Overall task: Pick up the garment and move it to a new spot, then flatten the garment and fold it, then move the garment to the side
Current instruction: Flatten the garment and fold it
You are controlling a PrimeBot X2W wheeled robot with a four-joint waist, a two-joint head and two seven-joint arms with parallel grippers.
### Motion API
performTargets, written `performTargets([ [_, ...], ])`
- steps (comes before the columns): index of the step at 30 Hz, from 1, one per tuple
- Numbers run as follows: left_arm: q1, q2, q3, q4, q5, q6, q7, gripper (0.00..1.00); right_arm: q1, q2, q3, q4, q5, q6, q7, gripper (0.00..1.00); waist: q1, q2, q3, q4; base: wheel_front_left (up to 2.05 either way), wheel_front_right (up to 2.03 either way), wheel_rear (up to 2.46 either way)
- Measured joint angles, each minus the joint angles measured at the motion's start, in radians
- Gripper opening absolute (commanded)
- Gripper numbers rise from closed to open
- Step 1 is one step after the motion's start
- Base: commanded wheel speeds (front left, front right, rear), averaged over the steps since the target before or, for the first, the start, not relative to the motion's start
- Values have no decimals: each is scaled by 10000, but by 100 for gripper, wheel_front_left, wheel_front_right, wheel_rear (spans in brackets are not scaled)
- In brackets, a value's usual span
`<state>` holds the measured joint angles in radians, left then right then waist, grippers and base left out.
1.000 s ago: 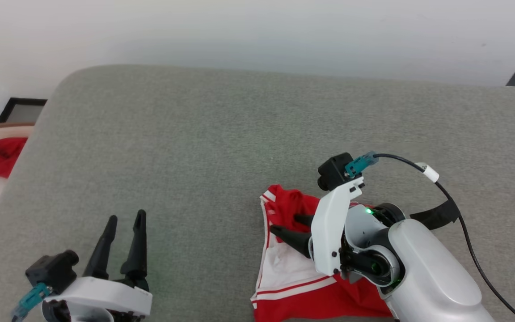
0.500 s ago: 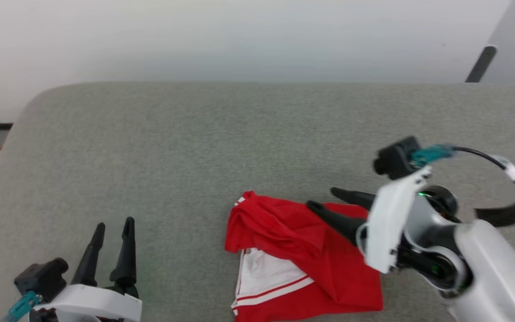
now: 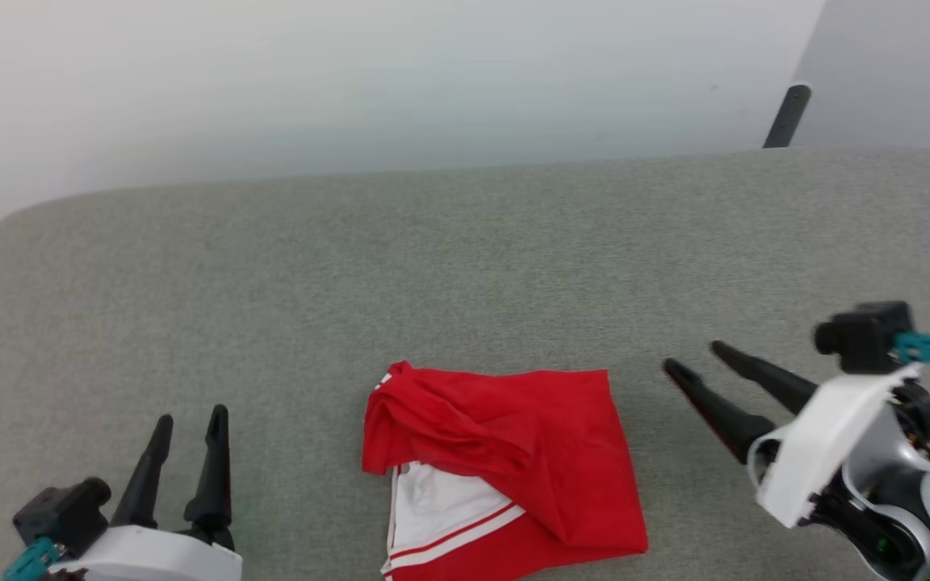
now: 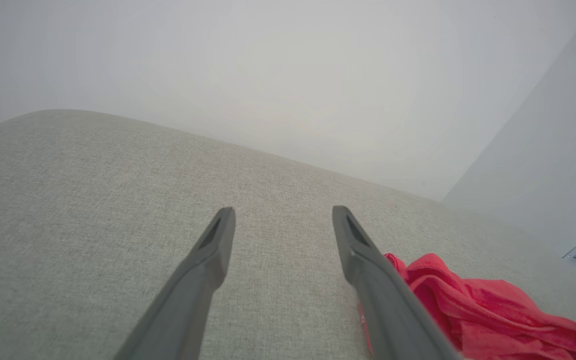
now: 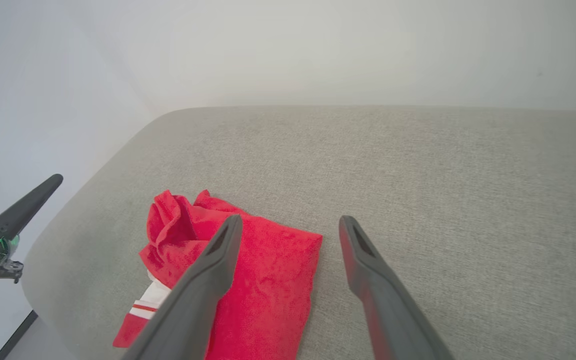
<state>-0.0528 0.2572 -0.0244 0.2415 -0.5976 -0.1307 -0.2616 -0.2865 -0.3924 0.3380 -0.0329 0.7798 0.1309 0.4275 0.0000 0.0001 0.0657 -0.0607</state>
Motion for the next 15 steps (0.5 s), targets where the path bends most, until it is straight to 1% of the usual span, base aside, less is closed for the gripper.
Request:
performTargets([
  [3, 89, 10, 52, -2, 82, 0, 0, 100, 278, -247, -132, 94, -167, 0, -844, 100, 0, -1, -87, -129, 0, 0, 0],
  [8, 217, 8, 125, -4, 219, 0, 0, 100, 702, -757, -15, 318, -683, 0, -2374, 100, 0, 0, -247, -270, 0, 0, 0],
  [13, 383, -27, 209, -29, 359, 0, 0, 100, 1086, -917, -61, 709, -1152, 0, -3887, 100, 0, 0, -407, -342, 0, 0, 0],
  [15, 415, -40, 259, -59, 437, 0, 0, 100, 1249, -936, -105, 959, -1264, 0, -4303, 100, 0, 0, -474, -348, 0, 0, 0],
])
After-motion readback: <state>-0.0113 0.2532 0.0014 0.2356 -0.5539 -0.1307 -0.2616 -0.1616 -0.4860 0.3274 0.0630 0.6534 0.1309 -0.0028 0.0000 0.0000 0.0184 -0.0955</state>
